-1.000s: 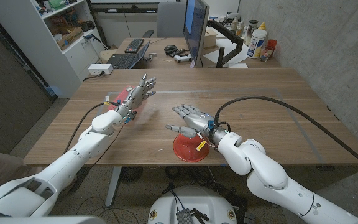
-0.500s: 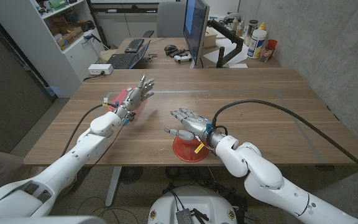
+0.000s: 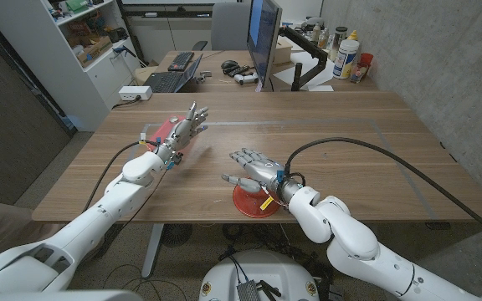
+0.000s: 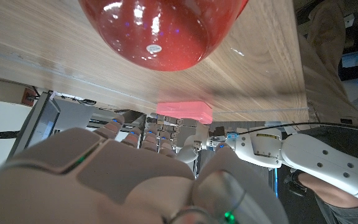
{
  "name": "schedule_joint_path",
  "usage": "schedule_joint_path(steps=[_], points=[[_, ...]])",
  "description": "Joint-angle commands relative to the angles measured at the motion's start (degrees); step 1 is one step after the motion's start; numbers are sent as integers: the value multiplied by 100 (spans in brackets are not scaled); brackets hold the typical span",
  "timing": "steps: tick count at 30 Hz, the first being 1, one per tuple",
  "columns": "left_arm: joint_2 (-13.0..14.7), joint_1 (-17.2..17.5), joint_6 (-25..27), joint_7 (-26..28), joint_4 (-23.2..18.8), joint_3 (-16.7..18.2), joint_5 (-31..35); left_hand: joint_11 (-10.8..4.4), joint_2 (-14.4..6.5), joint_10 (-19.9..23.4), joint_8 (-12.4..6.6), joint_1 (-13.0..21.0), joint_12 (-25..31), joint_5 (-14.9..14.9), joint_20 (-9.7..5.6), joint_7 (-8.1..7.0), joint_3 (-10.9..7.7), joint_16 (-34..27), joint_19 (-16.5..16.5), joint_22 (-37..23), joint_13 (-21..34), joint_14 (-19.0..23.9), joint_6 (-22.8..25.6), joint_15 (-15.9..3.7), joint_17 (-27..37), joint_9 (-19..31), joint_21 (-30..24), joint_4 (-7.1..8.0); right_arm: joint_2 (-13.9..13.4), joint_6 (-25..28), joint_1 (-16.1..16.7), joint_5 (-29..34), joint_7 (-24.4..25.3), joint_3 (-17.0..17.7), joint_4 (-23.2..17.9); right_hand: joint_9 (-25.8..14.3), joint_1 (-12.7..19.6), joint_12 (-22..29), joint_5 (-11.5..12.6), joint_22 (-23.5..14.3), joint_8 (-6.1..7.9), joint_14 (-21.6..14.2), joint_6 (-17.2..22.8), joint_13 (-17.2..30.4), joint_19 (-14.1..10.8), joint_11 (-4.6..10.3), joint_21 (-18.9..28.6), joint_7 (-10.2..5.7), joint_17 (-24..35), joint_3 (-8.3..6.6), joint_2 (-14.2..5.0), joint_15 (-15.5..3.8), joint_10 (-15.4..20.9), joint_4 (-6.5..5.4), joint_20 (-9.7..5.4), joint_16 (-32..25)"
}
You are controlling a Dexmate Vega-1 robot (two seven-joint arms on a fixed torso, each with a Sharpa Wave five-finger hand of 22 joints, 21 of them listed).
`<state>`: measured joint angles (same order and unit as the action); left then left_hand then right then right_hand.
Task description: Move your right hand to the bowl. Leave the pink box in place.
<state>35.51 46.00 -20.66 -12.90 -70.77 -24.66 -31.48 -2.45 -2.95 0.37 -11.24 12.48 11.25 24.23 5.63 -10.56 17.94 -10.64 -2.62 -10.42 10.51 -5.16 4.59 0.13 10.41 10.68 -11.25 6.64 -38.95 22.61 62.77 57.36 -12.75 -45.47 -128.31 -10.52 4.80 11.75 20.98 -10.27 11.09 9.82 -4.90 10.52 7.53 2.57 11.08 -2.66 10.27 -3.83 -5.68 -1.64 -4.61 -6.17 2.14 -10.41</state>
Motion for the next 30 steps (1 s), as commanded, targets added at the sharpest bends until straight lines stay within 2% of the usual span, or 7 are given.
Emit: schedule_joint_path(steps=[1, 6, 24, 30], points=[[-66, -59, -80, -49, 120, -60, 53, -33, 59, -46, 1, 3, 8, 43, -5, -52, 15, -19, 14, -15, 15, -48, 9, 10, 6, 13, -32, -35, 49, 122, 17, 72, 66, -110, 82, -15, 57, 40, 40, -13, 43, 228, 27, 18, 41, 9, 29, -7, 6, -59, -585, -179, -1, -24, 10, -11], [-89, -94, -130, -81, 172, -81, 76, -32, 55, -41, -7, 4, 11, 44, -11, -105, 13, -20, 10, -15, 15, -48, 30, 3, 6, 13, -34, -35, 28, 153, 93, 93, 146, -133, 63, -15, 69, 41, 40, -13, 43, 228, 36, 18, 45, 6, 28, -9, 6, -97, -576, -178, -2, -32, 10, -13], [-74, -136, -197, -111, 194, -105, 139, -28, 54, -44, 4, 2, 12, 47, -14, -50, 13, -21, 9, -15, 16, -51, 2, 7, 6, 13, -35, -33, 31, 157, 180, 32, 397, -188, 196, -14, 92, 47, 37, -14, 46, 210, 65, 18, 17, 26, 41, -20, 8, -202, -577, -193, 5, -67, 9, -24], [-64, -118, -216, -92, 160, -123, 182, -39, 53, -38, -10, 3, 15, 48, -26, -117, 12, -20, 12, -15, 16, -54, 37, -3, 6, 13, -34, -33, -3, 121, 167, 57, 476, -200, 222, -14, 95, 47, 34, -14, 44, 210, 68, 18, 16, 21, 41, -20, 8, -232, -574, -197, 4, -79, 12, -25]])
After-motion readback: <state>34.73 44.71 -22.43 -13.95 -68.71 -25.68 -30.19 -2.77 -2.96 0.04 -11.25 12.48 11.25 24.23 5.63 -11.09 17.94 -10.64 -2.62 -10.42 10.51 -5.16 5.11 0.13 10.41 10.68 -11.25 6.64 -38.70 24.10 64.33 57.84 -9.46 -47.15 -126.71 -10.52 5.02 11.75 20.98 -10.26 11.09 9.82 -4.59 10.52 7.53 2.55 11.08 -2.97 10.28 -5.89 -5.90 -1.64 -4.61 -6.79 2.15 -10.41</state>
